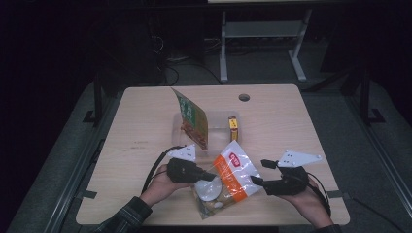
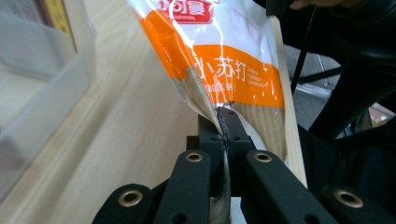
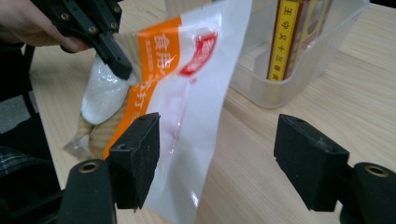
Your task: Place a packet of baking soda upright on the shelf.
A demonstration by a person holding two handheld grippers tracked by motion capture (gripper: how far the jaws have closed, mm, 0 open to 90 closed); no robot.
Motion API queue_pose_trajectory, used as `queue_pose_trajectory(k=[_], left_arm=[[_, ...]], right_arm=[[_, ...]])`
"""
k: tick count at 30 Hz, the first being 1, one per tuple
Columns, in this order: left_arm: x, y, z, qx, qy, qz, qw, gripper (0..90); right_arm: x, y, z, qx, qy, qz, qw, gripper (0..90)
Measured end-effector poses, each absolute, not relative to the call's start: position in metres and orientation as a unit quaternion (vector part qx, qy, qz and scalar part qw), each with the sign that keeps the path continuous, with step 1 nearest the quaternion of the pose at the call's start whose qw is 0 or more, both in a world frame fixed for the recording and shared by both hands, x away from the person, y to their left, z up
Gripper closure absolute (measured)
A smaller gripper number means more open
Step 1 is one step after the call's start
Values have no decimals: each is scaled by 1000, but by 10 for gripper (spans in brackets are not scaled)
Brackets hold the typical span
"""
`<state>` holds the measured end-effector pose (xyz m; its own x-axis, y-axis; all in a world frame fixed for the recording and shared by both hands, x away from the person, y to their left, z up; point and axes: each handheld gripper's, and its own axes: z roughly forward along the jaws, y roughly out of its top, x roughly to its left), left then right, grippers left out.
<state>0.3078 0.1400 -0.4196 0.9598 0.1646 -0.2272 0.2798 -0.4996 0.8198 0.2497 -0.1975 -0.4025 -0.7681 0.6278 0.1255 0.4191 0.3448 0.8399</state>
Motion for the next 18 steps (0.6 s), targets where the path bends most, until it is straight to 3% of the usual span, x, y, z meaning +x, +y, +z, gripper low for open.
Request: queue_pose_trajectory(k=[18], left_arm=[[309, 177, -390, 828, 158, -10, 538, 900]], right_arm=[[260, -183, -408, 302, 808, 500, 72, 236]])
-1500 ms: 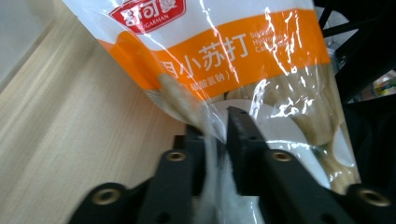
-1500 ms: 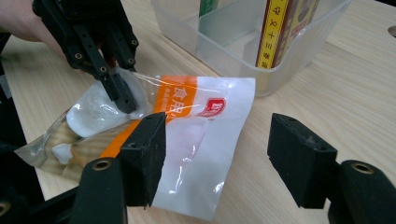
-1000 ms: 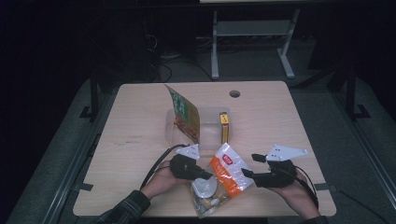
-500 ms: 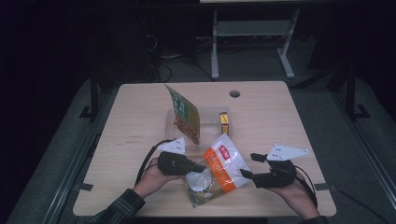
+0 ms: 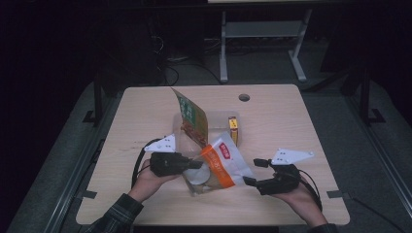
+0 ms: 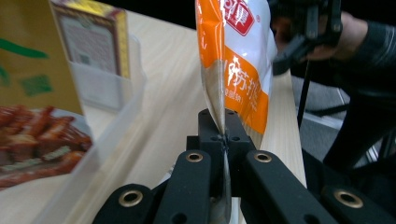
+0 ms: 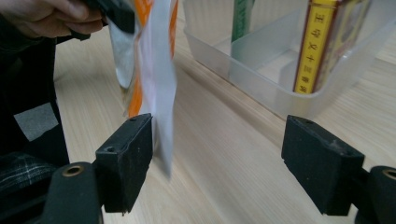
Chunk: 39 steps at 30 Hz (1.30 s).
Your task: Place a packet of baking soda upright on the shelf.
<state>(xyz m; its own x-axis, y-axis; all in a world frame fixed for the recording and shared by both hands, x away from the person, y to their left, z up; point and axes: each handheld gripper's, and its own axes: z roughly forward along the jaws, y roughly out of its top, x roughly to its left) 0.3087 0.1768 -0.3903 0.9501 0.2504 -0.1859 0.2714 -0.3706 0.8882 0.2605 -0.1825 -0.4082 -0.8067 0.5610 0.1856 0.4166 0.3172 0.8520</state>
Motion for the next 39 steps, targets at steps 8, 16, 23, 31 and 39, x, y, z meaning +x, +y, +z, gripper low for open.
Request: queue_pose_trajectory(k=[8, 16, 23, 31, 39], left_arm=[[310, 189, -379, 805, 177, 8, 566, 900], [312, 195, -377, 797, 188, 16, 574, 900], [314, 199, -377, 788, 196, 19, 583, 899], [314, 197, -381, 792, 193, 18, 579, 898], [314, 187, -392, 810, 186, 9, 557, 896]], right_arm=[[269, -163, -409, 282, 796, 533, 49, 241], [279, -129, -409, 256, 792, 553, 34, 421], [292, -111, -410, 257, 765, 591, -4, 712], [293, -114, -403, 249, 757, 604, -5, 898], [291, -119, -394, 238, 756, 610, -12, 900]])
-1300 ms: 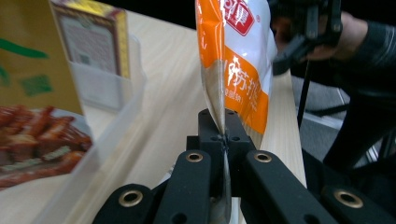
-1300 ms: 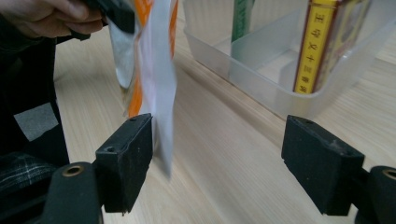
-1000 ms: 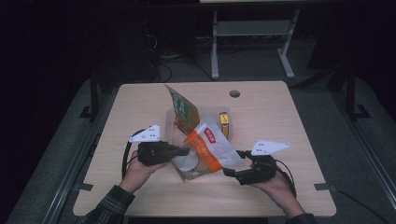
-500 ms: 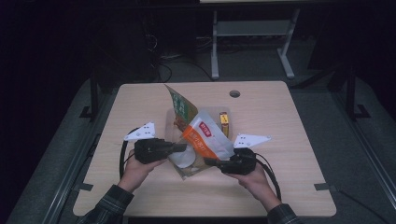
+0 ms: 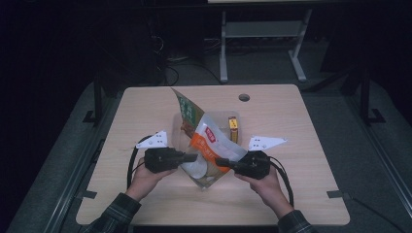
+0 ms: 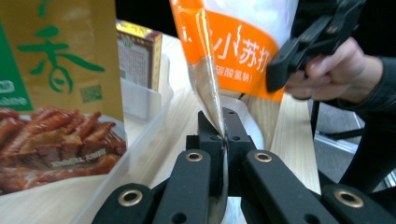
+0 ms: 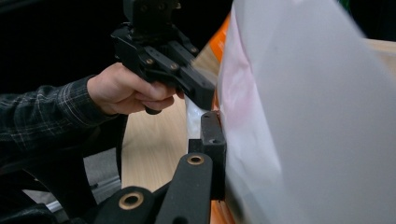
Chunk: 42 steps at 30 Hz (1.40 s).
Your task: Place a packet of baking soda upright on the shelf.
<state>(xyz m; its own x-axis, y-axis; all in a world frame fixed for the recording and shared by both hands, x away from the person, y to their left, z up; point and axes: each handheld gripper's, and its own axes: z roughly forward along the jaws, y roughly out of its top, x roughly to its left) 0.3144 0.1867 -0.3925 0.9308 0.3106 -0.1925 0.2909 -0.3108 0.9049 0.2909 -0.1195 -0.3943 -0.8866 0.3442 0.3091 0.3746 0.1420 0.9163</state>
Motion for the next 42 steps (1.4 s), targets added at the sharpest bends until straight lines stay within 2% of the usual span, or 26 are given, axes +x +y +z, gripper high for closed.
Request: queue_pose_trajectory(k=[6, 8, 9, 10, 11, 12, 15, 16, 18, 25, 42], left_arm=[[315, 186, -394, 809, 188, 10, 556, 856], [315, 187, -394, 812, 185, 18, 553, 763], [316, 187, -394, 812, 184, 13, 554, 763], [315, 186, -394, 814, 184, 15, 550, 701], [314, 185, -394, 818, 181, 20, 545, 701], [313, 183, -394, 823, 178, 26, 539, 610], [311, 182, -393, 826, 175, 37, 535, 461], [311, 182, -393, 828, 176, 41, 530, 461], [309, 184, -394, 835, 178, 56, 517, 354], [306, 195, -396, 840, 185, 66, 505, 282], [298, 226, -420, 858, 215, 81, 460, 209]], right_arm=[[290, -122, -391, -235, -758, -608, 11, 900], [289, -122, -389, -232, -763, -604, 7, 900], [288, -122, -388, -228, -768, -599, 1, 900], [286, -121, -387, -222, -773, -594, -6, 900], [286, -121, -387, -222, -773, -594, -6, 900], [285, -122, -386, -219, -776, -591, -9, 900], [282, -124, -383, -217, -782, -584, -13, 900], [282, -124, -383, -217, -782, -584, -13, 900], [279, -128, -381, -217, -785, -580, -18, 900], [275, -144, -374, -229, -779, -583, -33, 900], [281, -174, -356, -275, -753, -592, -78, 900]])
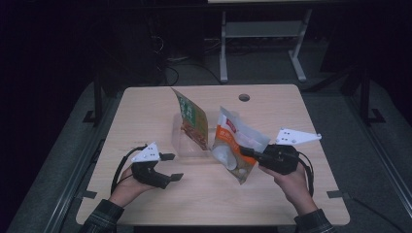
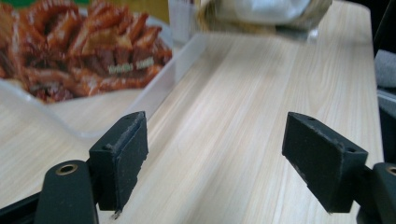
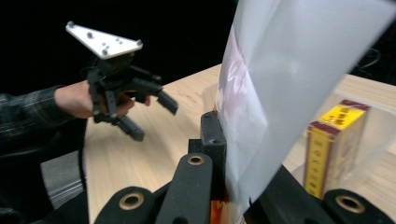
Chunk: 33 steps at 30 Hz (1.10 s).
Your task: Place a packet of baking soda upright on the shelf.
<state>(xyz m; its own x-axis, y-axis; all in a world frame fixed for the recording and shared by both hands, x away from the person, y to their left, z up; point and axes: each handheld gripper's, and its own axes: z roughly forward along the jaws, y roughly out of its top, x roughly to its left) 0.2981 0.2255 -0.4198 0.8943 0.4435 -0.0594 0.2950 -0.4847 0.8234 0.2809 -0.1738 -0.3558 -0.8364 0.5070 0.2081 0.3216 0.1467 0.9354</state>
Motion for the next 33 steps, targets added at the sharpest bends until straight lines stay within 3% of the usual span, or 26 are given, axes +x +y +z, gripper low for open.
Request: queue_pose_trajectory(k=[33], left_arm=[[302, 235, -426, 859, 218, 90, 454, 186]], right_arm=[[335, -147, -328, 330, 713, 602, 144, 900]])
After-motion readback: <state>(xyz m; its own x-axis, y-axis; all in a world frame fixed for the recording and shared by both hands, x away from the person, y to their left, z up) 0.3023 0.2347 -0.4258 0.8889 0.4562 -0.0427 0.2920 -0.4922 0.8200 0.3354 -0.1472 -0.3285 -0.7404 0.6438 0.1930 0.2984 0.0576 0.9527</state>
